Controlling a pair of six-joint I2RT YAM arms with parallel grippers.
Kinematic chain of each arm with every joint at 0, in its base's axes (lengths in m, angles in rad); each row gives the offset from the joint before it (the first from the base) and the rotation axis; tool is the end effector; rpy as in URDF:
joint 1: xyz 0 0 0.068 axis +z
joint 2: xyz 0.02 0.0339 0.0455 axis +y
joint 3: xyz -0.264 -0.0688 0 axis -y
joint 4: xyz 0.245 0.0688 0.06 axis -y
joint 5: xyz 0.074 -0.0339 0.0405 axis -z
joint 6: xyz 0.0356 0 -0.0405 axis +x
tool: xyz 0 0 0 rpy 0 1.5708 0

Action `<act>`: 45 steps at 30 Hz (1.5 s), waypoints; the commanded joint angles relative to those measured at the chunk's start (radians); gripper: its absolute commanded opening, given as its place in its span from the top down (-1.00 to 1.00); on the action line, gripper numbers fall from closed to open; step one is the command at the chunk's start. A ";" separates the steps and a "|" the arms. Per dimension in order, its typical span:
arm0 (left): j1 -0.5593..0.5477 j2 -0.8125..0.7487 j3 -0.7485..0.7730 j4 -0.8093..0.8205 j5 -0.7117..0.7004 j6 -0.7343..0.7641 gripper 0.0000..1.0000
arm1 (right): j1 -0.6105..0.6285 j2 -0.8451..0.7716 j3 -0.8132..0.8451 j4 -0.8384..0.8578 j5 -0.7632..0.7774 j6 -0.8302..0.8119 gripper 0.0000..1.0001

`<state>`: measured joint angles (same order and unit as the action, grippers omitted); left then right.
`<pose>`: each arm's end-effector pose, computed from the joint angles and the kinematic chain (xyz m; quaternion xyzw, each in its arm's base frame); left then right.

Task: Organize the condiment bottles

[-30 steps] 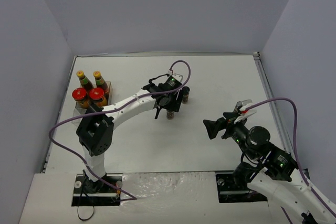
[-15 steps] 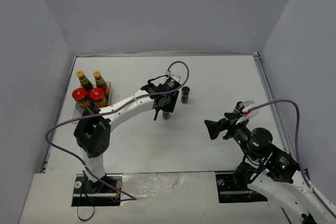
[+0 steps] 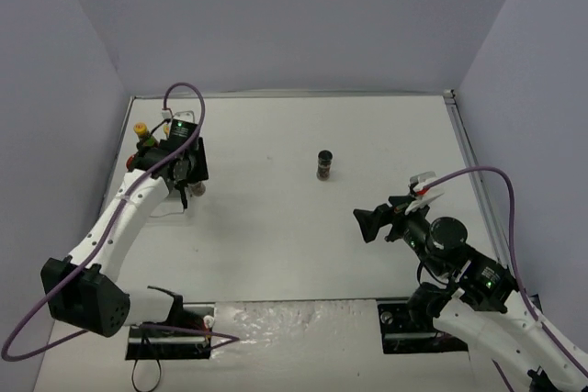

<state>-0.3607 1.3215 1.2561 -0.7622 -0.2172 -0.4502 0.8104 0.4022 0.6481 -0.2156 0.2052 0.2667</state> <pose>0.2617 -0.0905 0.3331 -0.0808 0.9236 -0.0496 0.3715 0.0803 0.0739 0.3380 -0.1152 0.6870 0.3050 0.6495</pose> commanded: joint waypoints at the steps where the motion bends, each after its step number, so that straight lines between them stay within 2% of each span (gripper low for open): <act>1: 0.227 -0.136 -0.027 -0.056 0.018 0.096 0.82 | -0.005 0.021 0.050 0.056 -0.018 -0.022 -1.00; 4: 0.359 -0.164 -0.050 -0.056 0.054 0.111 0.85 | -0.004 0.013 0.053 0.056 -0.021 -0.031 -1.00; 9: 0.489 -0.155 -0.069 -0.014 0.049 0.099 0.91 | -0.005 0.014 0.050 0.056 -0.032 -0.032 -1.00; 16: 0.570 -0.055 -0.052 0.080 0.084 0.073 0.92 | -0.004 0.009 0.051 0.056 -0.046 -0.034 -1.00; 25: 0.609 0.036 -0.057 0.133 0.047 0.061 0.91 | -0.004 -0.004 0.044 0.053 -0.039 -0.034 -1.00; 28: 0.614 0.053 -0.073 0.152 0.033 0.059 0.76 | -0.004 0.000 0.042 0.054 -0.037 -0.035 -1.00; 35: 0.621 0.078 -0.113 0.174 0.041 0.053 0.19 | -0.005 0.031 0.047 0.054 -0.041 -0.035 -1.00; 40: 0.621 0.096 -0.133 0.178 0.046 0.053 0.00 | -0.005 0.054 0.045 0.056 -0.041 -0.035 -1.00; 45: 0.621 0.075 -0.130 0.166 0.066 0.042 -0.31 | -0.004 0.082 0.045 0.065 -0.024 -0.028 -1.00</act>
<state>0.2542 1.4389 1.0964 -0.6262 -0.1594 -0.3889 0.8104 0.4425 0.6582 -0.2169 0.1677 0.2382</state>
